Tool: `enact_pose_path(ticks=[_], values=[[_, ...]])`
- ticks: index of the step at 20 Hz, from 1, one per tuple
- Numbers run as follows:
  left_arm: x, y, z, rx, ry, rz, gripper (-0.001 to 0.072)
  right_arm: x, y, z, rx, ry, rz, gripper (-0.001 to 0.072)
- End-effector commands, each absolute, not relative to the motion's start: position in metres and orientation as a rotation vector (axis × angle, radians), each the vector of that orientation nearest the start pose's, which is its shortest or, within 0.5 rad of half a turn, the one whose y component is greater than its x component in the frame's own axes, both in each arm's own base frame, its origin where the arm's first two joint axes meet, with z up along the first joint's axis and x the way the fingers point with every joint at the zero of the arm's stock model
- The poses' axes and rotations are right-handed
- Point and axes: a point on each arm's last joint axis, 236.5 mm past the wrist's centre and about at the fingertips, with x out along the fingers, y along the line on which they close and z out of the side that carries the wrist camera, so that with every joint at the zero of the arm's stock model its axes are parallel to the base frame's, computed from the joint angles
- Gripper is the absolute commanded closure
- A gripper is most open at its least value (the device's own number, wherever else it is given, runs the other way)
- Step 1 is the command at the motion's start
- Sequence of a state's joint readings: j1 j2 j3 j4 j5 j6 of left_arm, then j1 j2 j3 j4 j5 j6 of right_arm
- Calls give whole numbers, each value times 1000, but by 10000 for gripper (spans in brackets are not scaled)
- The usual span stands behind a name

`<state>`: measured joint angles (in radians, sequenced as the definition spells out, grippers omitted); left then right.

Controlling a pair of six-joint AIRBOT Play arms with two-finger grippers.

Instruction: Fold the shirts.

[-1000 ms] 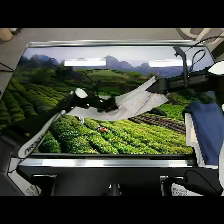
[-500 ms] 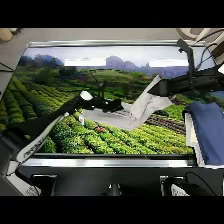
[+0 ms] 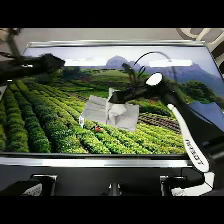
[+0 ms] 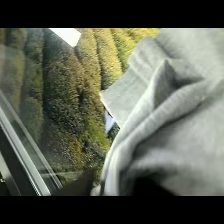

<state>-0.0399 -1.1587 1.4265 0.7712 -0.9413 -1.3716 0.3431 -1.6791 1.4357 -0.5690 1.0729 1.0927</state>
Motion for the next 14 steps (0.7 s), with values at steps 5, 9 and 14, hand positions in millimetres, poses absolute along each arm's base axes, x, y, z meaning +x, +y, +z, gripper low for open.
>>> enact_pose_path(ticks=[5, 9, 14], values=[[375, -115, 295, -283, 538, -486, 686, 427, 305, 9, 406, 1130, 965, 45], [375, -107, 281, -246, 579, -455, 686, 403, 138, -18, 89, 1409, 663, 44], [376, -107, 262, -271, 623, -447, 686, 366, 127, -70, 149, 1542, 594, 43]])
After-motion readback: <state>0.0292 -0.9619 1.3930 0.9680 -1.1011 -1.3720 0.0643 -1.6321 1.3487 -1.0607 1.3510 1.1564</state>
